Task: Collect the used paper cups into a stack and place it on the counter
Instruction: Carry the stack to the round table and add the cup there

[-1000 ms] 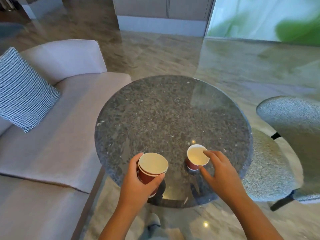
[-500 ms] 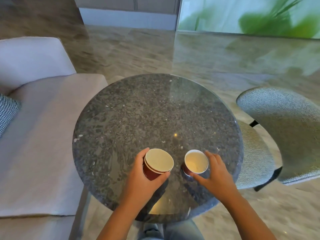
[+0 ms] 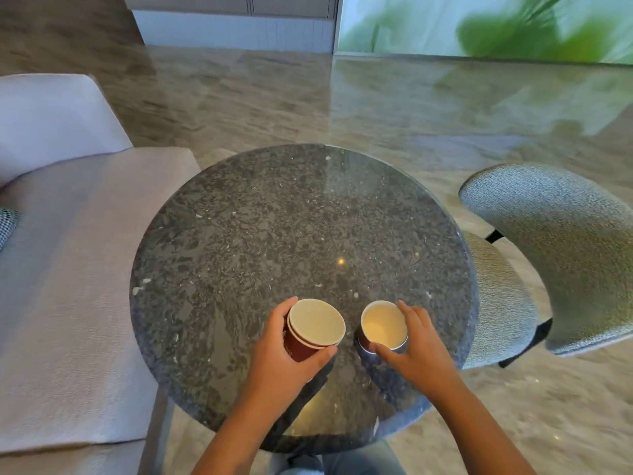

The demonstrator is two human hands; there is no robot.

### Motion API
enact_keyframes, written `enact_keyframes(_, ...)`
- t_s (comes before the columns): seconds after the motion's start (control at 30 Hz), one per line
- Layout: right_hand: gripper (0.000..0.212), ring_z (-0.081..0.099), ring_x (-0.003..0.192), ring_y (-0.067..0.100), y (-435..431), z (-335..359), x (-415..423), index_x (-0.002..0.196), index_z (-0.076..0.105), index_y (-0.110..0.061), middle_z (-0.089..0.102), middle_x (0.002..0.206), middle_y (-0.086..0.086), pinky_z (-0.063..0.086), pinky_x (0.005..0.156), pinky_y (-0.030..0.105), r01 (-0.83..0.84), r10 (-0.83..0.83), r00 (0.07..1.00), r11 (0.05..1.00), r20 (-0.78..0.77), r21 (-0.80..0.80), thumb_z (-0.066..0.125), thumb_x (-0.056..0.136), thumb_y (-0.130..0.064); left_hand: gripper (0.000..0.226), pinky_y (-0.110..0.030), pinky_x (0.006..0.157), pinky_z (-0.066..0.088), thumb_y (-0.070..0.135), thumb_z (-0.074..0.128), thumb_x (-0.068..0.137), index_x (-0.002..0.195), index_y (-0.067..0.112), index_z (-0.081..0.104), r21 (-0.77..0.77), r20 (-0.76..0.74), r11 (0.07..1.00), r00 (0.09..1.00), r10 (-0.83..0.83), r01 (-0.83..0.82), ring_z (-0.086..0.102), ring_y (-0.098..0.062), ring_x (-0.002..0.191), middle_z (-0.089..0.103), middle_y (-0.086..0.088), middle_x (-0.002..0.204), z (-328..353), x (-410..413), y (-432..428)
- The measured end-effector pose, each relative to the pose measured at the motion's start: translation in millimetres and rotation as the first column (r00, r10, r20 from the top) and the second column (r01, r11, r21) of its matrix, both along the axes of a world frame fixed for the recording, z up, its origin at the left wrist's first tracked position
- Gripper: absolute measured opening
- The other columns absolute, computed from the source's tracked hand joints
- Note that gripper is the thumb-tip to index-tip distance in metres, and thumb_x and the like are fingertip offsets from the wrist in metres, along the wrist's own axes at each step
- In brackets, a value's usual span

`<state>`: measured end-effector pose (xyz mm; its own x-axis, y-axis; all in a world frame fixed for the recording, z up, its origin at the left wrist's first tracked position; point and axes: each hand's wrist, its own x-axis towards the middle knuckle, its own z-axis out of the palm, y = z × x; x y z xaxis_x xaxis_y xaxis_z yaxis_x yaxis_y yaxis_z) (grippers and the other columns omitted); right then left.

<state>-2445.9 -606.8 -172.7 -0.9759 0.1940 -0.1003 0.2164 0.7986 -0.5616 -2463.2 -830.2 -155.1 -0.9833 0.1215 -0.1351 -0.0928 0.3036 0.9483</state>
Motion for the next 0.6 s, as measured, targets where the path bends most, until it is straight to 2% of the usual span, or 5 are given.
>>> enact_keyframes(0.13,0.090,0.043,0.116,0.018,0.4,-3.5,-0.2,0.138,0.028,-0.011,0.038,0.132,0.005,0.042,0.086,0.026,0.004,-0.004,1.000,1.000,0.010,0.007,0.073,0.069,-0.045,0.067,0.004,0.074,0.038,0.029,0.084,0.063,0.107,0.055,0.040,0.012,0.000,1.000,1.000,-0.002,0.002,0.041,0.028,0.100,0.046,0.037,0.108,-1.0,-1.9,1.8)
enact_keyframes(0.27,0.085,0.040,0.101,0.008,3.3,-4.1,-0.5,0.136,0.031,-0.014,0.039,0.129,0.002,0.039,0.078,0.020,0.007,-0.007,1.000,1.000,-0.009,0.010,0.072,0.069,-0.047,0.068,0.004,0.072,0.038,0.029,0.084,0.063,0.107,0.056,0.039,0.012,0.006,1.000,1.000,-0.021,0.021,0.039,0.029,0.100,0.044,0.037,0.109,0.0,-2.0,2.8)
enact_keyframes(0.37,0.082,0.038,0.098,0.006,6.2,-3.1,-5.4,0.134,0.034,-0.014,0.041,0.127,0.003,0.038,0.078,0.021,0.012,-0.013,1.000,1.000,-0.013,-0.023,0.073,0.069,-0.045,0.070,0.004,0.073,0.037,0.031,0.084,0.062,0.109,0.056,0.039,0.000,0.002,1.000,1.000,-0.025,0.025,0.038,0.029,0.101,0.045,0.036,0.111,-0.6,-2.9,3.8)
enact_keyframes(0.47,0.080,0.041,0.099,0.008,7.2,4.2,-13.7,0.132,0.037,-0.014,0.042,0.125,0.002,0.039,0.080,0.024,0.026,-0.031,0.998,0.995,-0.050,-0.098,0.075,0.068,-0.041,0.072,-0.004,0.077,0.041,0.035,0.084,0.060,0.111,0.057,0.038,-0.025,0.000,0.999,0.999,-0.042,0.042,0.040,0.024,0.105,0.044,0.035,0.114,-1.7,-6.2,4.5)
enact_keyframes(0.6,0.075,0.047,0.100,0.010,9.0,22.5,-23.5,0.129,0.040,-0.019,0.044,0.118,-0.004,0.043,0.078,0.020,-0.008,-0.025,0.989,0.976,-0.145,-0.219,0.075,0.067,-0.040,0.076,-0.028,0.094,0.044,0.037,0.085,0.060,0.113,0.060,0.035,-0.076,0.001,0.995,0.998,-0.068,0.068,0.046,0.001,0.113,0.046,0.025,0.123,-0.6,-11.6,6.2)
